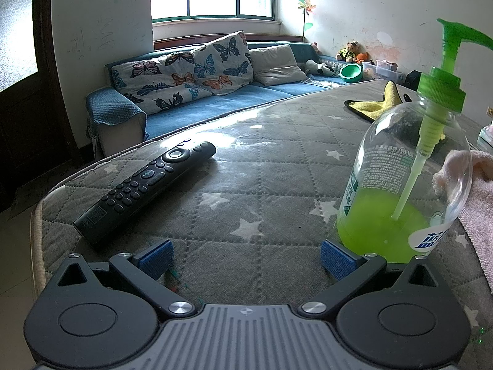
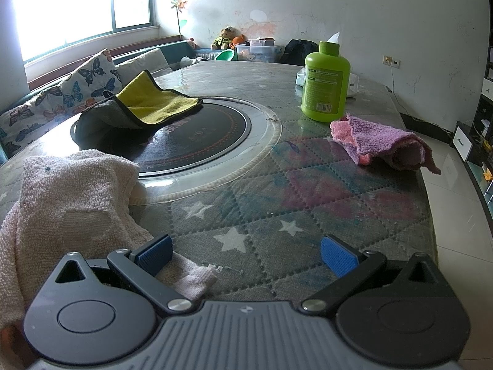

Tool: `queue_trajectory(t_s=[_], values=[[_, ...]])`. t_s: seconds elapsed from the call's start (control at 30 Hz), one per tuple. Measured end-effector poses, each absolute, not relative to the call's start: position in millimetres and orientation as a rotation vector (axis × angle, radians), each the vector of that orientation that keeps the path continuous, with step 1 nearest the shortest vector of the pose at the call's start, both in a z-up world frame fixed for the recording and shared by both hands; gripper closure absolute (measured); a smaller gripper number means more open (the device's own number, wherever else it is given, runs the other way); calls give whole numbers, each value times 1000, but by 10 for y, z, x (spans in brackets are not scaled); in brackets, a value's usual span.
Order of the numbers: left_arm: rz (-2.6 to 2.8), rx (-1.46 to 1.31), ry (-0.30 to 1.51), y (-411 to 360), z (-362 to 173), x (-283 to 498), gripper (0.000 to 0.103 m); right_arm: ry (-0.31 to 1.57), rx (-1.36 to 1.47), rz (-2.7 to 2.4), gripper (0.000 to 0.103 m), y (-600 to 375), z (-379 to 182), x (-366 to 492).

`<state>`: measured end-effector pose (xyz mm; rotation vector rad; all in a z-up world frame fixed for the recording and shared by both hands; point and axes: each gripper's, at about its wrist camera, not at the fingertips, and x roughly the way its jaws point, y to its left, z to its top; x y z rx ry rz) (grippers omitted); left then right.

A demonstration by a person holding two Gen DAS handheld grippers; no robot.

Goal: Clean container
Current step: 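Close the right tool on the pale pink towel and lift it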

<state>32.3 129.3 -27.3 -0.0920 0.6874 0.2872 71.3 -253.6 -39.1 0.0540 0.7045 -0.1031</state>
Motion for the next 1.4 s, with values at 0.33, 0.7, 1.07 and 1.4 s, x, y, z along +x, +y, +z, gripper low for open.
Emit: queue_trajectory(t_s=[0.33,0.7,1.07,1.4], values=[[300,-91,693,1182,-263,228,0,701,79,-75,0,-2568,-332,646],[256,-76,717,1004,-238,64,0,628,52,-36,0,-2484,-115,469],[215,-63,746,804,-216,-50,0,538,13,58,0,-2283,131,308],[206,-65,767,748,-215,-73,0,485,-10,179,0,-2046,217,281]])
